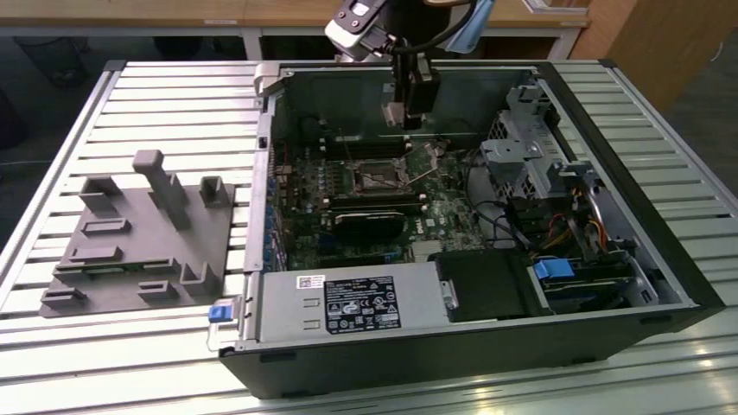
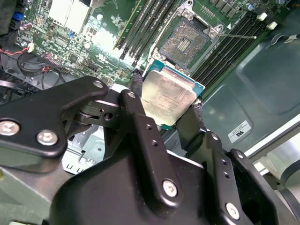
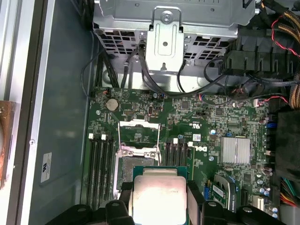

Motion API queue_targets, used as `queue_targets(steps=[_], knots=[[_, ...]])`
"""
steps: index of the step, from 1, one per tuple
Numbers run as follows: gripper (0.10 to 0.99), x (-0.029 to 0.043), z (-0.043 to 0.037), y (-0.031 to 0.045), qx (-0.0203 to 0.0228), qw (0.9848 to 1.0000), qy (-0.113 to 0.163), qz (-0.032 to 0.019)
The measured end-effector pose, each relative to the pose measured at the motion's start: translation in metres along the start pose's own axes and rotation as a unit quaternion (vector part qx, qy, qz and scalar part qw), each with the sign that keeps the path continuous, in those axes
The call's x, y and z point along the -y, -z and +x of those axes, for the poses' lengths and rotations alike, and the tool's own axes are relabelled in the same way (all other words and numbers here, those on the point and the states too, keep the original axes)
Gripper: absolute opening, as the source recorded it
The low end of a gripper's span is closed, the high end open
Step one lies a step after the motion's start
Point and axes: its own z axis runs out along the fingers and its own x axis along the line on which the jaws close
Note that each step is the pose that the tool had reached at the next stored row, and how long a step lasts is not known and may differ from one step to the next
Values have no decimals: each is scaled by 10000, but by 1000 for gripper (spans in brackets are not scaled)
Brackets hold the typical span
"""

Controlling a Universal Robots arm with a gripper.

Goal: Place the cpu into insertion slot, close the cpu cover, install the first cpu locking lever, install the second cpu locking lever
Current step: 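Place the cpu into insertion slot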

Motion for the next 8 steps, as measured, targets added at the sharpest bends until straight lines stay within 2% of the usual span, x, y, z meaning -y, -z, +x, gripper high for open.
queue_targets(steps=[8], knots=[[541,2,0,-28,-1,10000,0,0]])
